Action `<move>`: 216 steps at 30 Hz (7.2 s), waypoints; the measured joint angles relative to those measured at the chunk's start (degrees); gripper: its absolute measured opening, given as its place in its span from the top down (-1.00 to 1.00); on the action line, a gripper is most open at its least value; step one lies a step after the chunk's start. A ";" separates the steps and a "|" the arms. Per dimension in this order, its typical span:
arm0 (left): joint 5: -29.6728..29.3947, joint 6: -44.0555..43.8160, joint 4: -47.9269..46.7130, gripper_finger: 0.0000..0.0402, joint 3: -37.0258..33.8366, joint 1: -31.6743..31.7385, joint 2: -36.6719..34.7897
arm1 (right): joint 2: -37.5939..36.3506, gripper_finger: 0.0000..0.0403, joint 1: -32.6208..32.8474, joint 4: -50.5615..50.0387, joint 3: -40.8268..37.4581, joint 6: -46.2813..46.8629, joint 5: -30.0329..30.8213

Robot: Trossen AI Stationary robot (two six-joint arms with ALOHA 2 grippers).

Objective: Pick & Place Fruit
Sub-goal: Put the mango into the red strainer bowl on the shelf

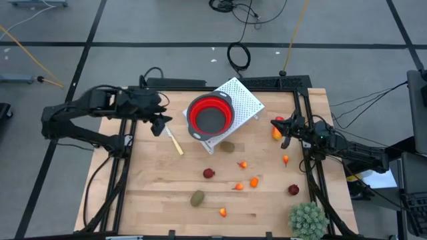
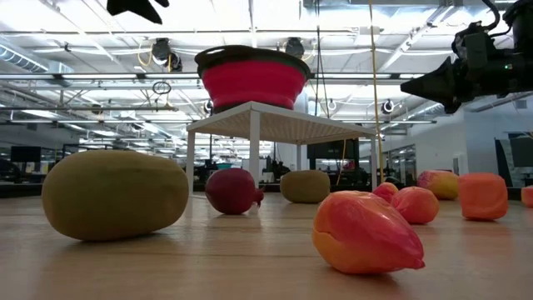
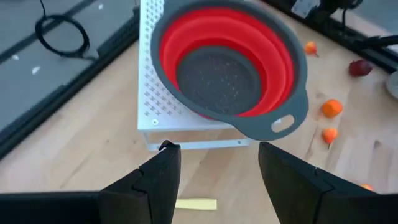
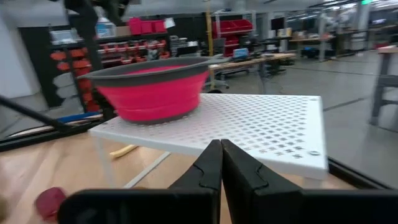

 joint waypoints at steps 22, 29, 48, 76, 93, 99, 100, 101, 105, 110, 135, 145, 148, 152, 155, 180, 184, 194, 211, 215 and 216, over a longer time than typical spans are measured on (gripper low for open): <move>2.16 3.82 25.71 -0.06 -31.84 -5.48 -28.31 | 0.00 1.00 -0.02 0.20 0.02 14.29 13.25; 2.24 6.73 29.04 -0.06 -38.17 -5.89 -34.62 | 0.00 1.00 -0.01 0.41 0.02 19.91 13.21; 3.76 11.05 32.54 -0.06 -47.56 -5.87 -43.37 | 0.00 1.00 0.02 3.23 0.02 22.51 7.28; 8.03 13.23 55.72 -0.06 -65.36 -5.85 -49.59 | 0.00 0.90 -0.02 3.72 0.02 20.79 8.92; 6.36 17.28 55.70 -0.06 -65.42 -5.85 -49.59 | 0.00 0.60 -0.02 5.37 0.02 21.45 8.92; 5.00 16.91 56.13 -0.06 -65.88 -5.87 -49.59 | 1.05 0.50 -0.02 7.93 1.21 22.12 8.88; 5.02 16.69 56.72 -0.06 -66.46 -5.87 -49.59 | 1.64 0.49 -0.02 7.98 2.00 22.10 8.88; 5.02 16.20 57.73 -0.06 -67.24 -5.87 -49.59 | 2.42 0.48 -0.02 8.10 2.84 21.91 8.88; 5.04 14.28 61.87 -0.06 -70.33 -5.87 -49.57 | 7.16 0.47 0.00 7.90 7.68 19.09 8.75; 6.05 13.83 65.21 -0.06 -72.39 -5.87 -49.57 | 15.18 0.47 0.00 2.44 17.02 14.55 7.86; 6.53 13.85 63.02 -0.06 -72.48 -5.87 -49.56 | 53.07 0.87 0.00 -55.79 54.38 30.17 7.63; 6.61 13.88 62.85 -0.06 -72.48 -5.86 -49.56 | 54.77 0.99 0.00 -67.31 55.41 38.84 7.15; 6.64 13.74 62.85 -0.06 -72.48 -5.87 -49.55 | 55.12 0.98 -0.02 -70.37 55.41 40.19 6.17; 6.65 13.61 62.85 -0.06 -72.48 -5.87 -49.56 | 54.86 0.90 -0.02 -70.33 54.89 40.33 5.82; 6.66 13.61 62.85 -0.06 -72.48 -5.87 -49.57 | 54.86 0.81 -0.02 -70.30 54.22 40.54 5.81; 6.66 10.69 62.93 -0.06 -72.48 -5.87 -49.56 | 54.84 -0.22 -6.35 -70.90 47.74 47.64 -1.87; 6.66 10.66 62.98 -0.06 -72.48 -5.87 -49.57 | 54.84 -0.22 -6.91 -69.49 47.74 45.96 -2.27; 6.66 10.66 62.98 -0.06 -72.48 -5.87 -49.55 | 54.84 -0.26 -6.91 -68.77 47.74 46.13 -4.39; 6.64 10.67 62.96 -0.06 -72.48 -5.86 -49.55 | 54.91 -0.85 -6.91 -68.16 47.74 49.70 0.13; 6.64 10.69 62.96 -0.06 -72.48 -5.87 -49.57 | 55.37 -0.97 -6.91 -68.15 47.74 51.30 0.11; 6.64 10.69 62.96 -0.06 -72.48 -5.85 -49.57 | 55.39 -0.98 -6.91 -68.14 47.74 51.75 0.09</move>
